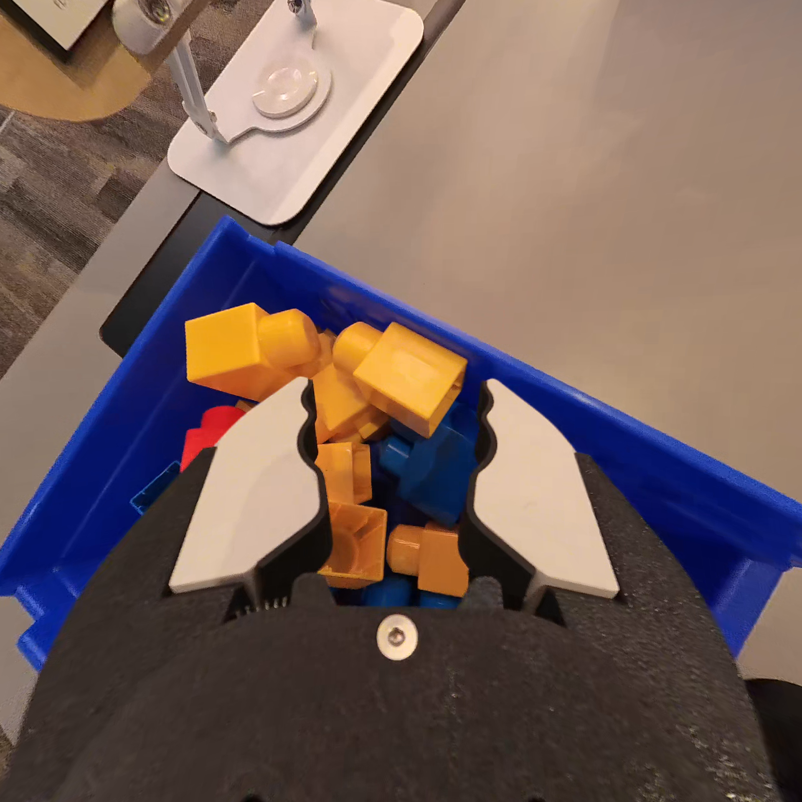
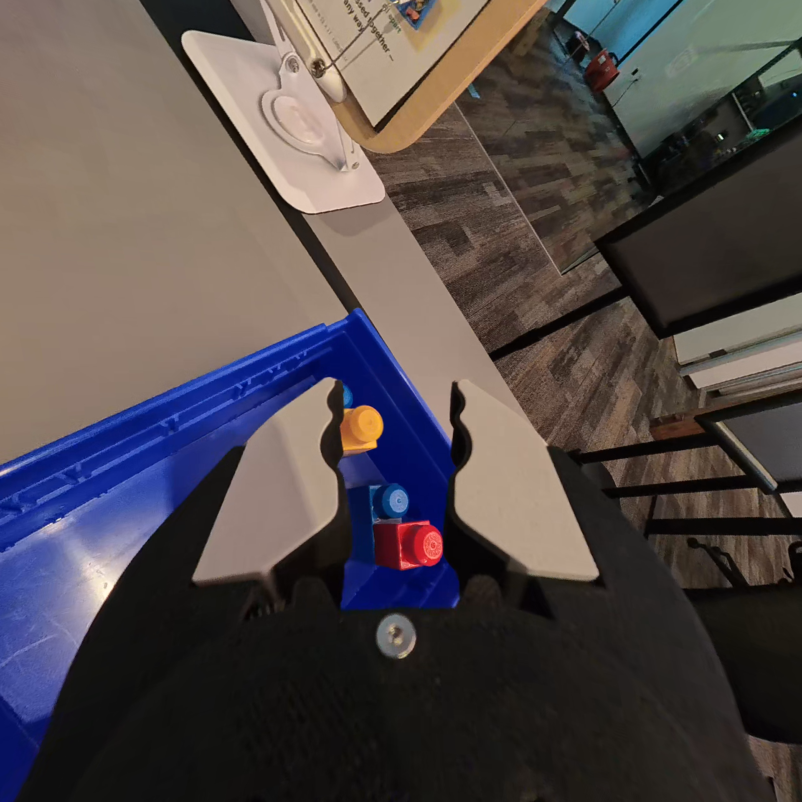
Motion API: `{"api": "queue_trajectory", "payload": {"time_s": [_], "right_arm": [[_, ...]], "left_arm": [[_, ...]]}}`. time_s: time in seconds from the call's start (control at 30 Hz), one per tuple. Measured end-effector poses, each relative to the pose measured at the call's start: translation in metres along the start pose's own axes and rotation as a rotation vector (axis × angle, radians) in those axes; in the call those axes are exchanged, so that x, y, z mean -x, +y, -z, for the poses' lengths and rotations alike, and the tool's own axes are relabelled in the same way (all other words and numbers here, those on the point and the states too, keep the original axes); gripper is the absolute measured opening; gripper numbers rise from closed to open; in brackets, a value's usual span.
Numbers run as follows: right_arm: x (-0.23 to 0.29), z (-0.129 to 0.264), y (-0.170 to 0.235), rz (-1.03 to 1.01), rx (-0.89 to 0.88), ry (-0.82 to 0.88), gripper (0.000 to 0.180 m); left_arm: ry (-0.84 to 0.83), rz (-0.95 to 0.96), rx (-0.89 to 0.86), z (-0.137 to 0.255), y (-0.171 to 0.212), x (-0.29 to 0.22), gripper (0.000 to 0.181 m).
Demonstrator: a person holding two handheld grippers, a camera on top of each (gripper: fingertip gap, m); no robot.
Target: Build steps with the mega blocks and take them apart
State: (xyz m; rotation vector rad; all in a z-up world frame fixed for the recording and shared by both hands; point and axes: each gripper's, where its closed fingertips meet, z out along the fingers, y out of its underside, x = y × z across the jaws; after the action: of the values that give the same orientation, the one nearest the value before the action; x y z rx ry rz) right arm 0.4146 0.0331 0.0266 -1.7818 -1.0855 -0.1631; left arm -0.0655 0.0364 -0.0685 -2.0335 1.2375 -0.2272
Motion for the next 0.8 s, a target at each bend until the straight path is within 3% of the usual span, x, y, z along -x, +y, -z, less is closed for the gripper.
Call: {"api": "queue_trajectory", "payload": {"time_s": [0.8], "right_arm": [[0.019, -0.014, 0.006, 0.035, 0.061, -0.084, 0.048]], "left_arm": [[0.128, -0.048, -0.079, -0.01, -0.005, 0.001, 0.072]]}}
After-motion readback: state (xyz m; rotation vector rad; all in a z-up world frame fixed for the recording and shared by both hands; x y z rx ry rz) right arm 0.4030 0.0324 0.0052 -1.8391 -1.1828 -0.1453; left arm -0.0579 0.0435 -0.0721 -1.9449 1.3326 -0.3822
